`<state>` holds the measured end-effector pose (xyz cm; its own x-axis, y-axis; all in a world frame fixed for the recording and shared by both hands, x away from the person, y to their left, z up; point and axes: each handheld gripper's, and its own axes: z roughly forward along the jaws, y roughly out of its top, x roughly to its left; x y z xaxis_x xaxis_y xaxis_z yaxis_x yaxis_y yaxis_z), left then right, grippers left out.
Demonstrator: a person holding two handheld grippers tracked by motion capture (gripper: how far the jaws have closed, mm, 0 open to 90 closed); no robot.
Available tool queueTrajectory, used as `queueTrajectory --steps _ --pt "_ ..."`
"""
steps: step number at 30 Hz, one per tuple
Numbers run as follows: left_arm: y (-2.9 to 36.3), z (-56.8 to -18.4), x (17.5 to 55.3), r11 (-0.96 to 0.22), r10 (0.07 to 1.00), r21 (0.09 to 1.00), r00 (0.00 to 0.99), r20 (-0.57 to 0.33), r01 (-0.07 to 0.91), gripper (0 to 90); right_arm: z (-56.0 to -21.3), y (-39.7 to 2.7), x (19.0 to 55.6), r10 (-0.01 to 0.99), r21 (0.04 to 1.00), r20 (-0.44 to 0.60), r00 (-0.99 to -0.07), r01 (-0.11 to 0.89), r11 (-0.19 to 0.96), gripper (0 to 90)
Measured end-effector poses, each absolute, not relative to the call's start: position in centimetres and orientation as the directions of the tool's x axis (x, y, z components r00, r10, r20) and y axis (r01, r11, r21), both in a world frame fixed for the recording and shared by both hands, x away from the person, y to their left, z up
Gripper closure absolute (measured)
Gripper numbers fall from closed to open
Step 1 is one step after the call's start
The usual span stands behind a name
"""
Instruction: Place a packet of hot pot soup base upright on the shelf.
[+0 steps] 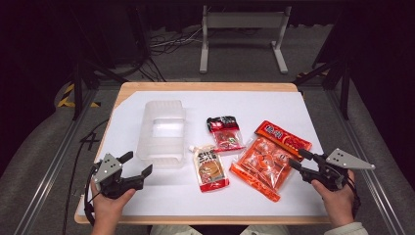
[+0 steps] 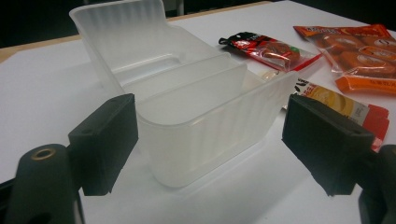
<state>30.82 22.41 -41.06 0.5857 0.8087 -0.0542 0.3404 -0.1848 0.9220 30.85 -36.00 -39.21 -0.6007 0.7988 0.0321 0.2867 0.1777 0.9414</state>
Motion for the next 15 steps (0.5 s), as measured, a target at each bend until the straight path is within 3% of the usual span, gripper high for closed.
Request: queueTrajectory --steps 4,5,8,15 --pt "22.16 -41.10 30.83 -0.209 0.808 0.919 0.589 -0.029 0.333 19.1 -39.12 -36.30 31.00 0.792 0.958 0.036 -0.610 0.247 0.147 42.7" --pt "22.11 -41.10 30.82 -0.211 0.807 0.920 0.590 -0.027 0.330 19.1 -39.09 -36.37 31.14 0.779 0.948 0.071 -0.622 0.284 0.140 42.9" --pt "22.08 -41.10 30.82 -0.210 0.806 0.919 0.592 -0.031 0.334 19.0 -39.01 -36.35 31.24 0.796 0.947 0.055 -0.603 0.284 0.150 37.5" --pt "22.32 -41.21 30.99 -0.187 0.804 0.921 0.592 -0.057 0.342 18.7 -38.54 -36.19 31.76 0.772 0.956 0.017 -0.635 0.238 0.174 38.4"
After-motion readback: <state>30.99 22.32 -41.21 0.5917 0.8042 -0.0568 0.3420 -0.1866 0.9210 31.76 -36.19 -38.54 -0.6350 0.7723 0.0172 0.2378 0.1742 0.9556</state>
